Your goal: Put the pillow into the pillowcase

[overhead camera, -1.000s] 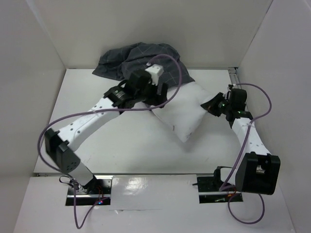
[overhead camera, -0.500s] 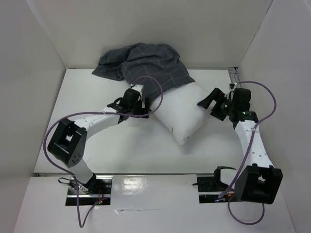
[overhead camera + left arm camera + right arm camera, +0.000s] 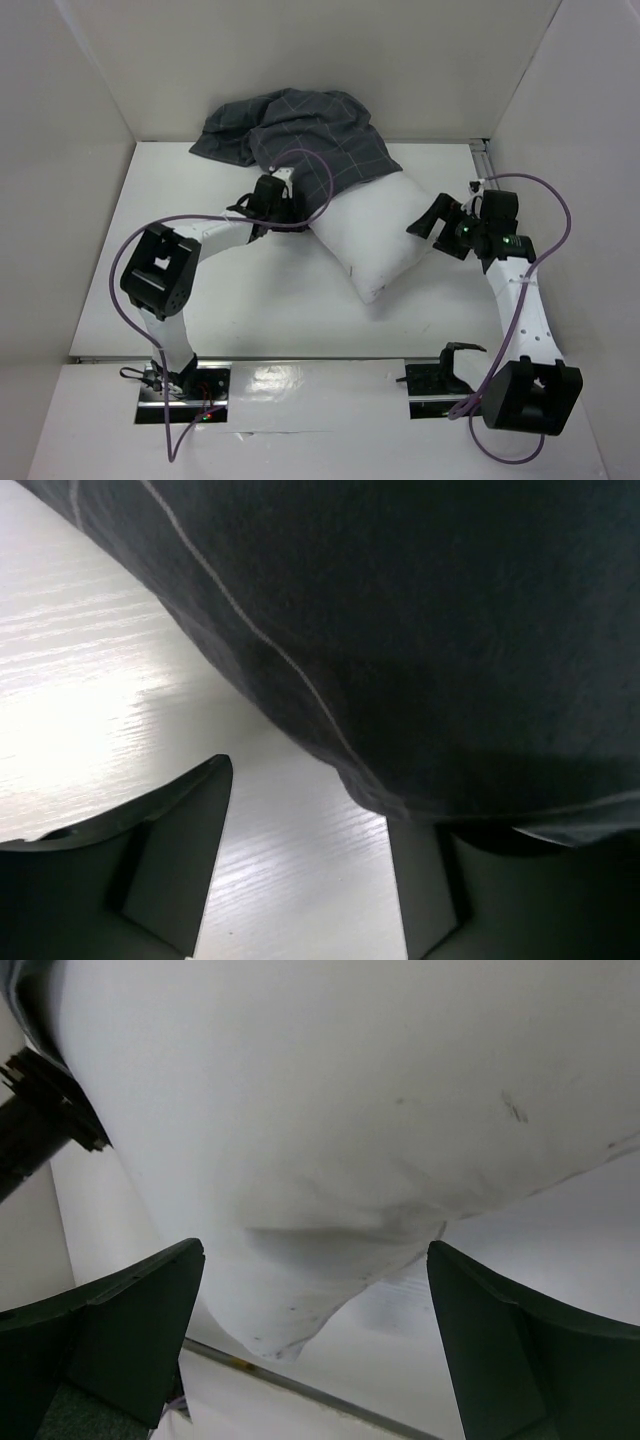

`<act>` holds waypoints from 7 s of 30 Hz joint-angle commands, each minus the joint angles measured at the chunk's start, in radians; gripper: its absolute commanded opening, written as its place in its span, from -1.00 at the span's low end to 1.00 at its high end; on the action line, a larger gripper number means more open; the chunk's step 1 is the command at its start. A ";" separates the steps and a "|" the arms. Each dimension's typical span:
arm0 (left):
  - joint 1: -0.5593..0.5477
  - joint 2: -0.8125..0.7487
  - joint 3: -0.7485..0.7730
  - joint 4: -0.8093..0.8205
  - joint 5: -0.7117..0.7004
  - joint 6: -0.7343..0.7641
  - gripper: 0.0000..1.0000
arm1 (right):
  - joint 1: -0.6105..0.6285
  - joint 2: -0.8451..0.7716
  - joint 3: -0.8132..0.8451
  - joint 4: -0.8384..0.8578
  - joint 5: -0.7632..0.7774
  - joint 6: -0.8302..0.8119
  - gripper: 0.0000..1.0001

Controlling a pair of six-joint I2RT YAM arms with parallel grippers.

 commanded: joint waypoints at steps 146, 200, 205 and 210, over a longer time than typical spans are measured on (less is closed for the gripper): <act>-0.029 0.072 1.222 -0.922 -0.290 0.154 0.65 | 0.143 0.356 0.482 0.363 -0.085 0.335 0.38; -0.492 0.000 0.681 -1.113 -0.649 -0.175 -0.04 | 0.229 -0.019 -0.122 0.074 0.039 0.063 1.00; -0.492 -0.064 0.716 -1.100 -0.565 -0.153 -1.00 | 0.229 -0.050 -0.197 0.184 -0.113 0.113 0.42; -0.523 -0.095 0.748 -0.869 -0.122 -0.068 -1.00 | 0.322 -0.064 -0.303 0.550 -0.197 0.381 -0.77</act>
